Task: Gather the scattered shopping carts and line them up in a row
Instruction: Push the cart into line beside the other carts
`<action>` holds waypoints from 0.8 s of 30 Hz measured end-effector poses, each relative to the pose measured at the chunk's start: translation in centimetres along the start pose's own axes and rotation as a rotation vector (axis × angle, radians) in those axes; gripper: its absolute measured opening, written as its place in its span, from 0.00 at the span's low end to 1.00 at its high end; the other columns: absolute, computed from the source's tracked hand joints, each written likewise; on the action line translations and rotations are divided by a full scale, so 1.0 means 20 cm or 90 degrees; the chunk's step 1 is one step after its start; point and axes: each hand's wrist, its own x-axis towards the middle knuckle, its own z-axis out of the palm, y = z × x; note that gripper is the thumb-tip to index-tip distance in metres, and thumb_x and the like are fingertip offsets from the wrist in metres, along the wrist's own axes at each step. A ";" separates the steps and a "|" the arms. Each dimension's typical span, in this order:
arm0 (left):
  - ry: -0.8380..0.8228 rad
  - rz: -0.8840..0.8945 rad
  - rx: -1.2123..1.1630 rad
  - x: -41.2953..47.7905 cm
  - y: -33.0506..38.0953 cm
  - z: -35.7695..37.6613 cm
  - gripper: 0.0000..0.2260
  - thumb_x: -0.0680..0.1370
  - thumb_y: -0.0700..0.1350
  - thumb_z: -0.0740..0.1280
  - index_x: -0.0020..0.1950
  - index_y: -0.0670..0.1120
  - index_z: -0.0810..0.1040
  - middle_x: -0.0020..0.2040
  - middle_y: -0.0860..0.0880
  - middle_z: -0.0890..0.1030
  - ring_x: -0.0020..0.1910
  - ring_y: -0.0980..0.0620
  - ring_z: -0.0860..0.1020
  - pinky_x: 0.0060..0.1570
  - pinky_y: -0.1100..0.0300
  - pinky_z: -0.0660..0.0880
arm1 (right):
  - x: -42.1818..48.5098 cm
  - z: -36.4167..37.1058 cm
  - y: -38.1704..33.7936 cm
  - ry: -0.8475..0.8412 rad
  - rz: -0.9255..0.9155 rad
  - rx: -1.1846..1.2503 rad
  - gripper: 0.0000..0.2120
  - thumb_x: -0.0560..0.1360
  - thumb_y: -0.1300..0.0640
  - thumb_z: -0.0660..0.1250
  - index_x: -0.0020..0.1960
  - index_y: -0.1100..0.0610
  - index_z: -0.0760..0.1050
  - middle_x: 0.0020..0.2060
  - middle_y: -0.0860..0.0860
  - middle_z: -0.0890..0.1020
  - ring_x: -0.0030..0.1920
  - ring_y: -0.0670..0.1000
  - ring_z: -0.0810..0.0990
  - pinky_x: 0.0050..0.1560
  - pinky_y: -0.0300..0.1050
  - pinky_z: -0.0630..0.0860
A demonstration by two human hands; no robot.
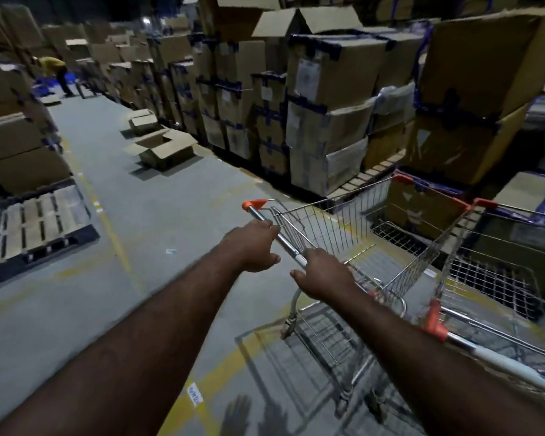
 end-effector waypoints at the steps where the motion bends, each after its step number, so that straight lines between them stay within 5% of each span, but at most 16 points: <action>1: -0.006 0.014 0.000 0.08 -0.03 0.02 0.33 0.78 0.56 0.68 0.80 0.49 0.61 0.79 0.47 0.64 0.76 0.47 0.63 0.68 0.47 0.70 | 0.05 0.03 -0.01 -0.002 0.021 0.011 0.26 0.77 0.39 0.65 0.68 0.54 0.70 0.63 0.55 0.77 0.61 0.58 0.77 0.57 0.52 0.75; 9: -0.062 0.229 0.062 0.58 -0.19 0.28 0.29 0.77 0.56 0.68 0.75 0.49 0.67 0.75 0.45 0.69 0.74 0.44 0.66 0.69 0.44 0.68 | 0.16 0.27 0.00 0.005 0.205 -0.076 0.21 0.80 0.37 0.58 0.62 0.52 0.72 0.55 0.55 0.83 0.54 0.59 0.82 0.46 0.50 0.72; 15: -0.113 0.316 0.053 0.70 -0.33 0.50 0.19 0.76 0.56 0.68 0.66 0.54 0.73 0.66 0.49 0.76 0.71 0.45 0.68 0.73 0.34 0.55 | 0.06 0.25 -0.07 -0.022 0.246 -0.132 0.22 0.79 0.34 0.57 0.60 0.51 0.72 0.52 0.54 0.83 0.52 0.59 0.82 0.41 0.48 0.68; 20: -0.085 0.356 0.001 0.68 -0.46 0.58 0.09 0.76 0.58 0.67 0.53 0.56 0.77 0.51 0.54 0.81 0.57 0.48 0.77 0.68 0.38 0.61 | -0.02 0.31 -0.20 -0.027 0.242 -0.160 0.22 0.79 0.34 0.58 0.60 0.51 0.72 0.50 0.53 0.83 0.50 0.58 0.82 0.39 0.47 0.68; 24: -0.034 0.362 -0.007 0.65 -0.66 0.60 0.09 0.76 0.59 0.67 0.52 0.58 0.76 0.55 0.53 0.80 0.60 0.47 0.76 0.64 0.40 0.67 | -0.08 0.34 -0.29 -0.031 0.255 -0.158 0.22 0.79 0.33 0.58 0.58 0.50 0.72 0.47 0.51 0.82 0.48 0.57 0.81 0.39 0.47 0.69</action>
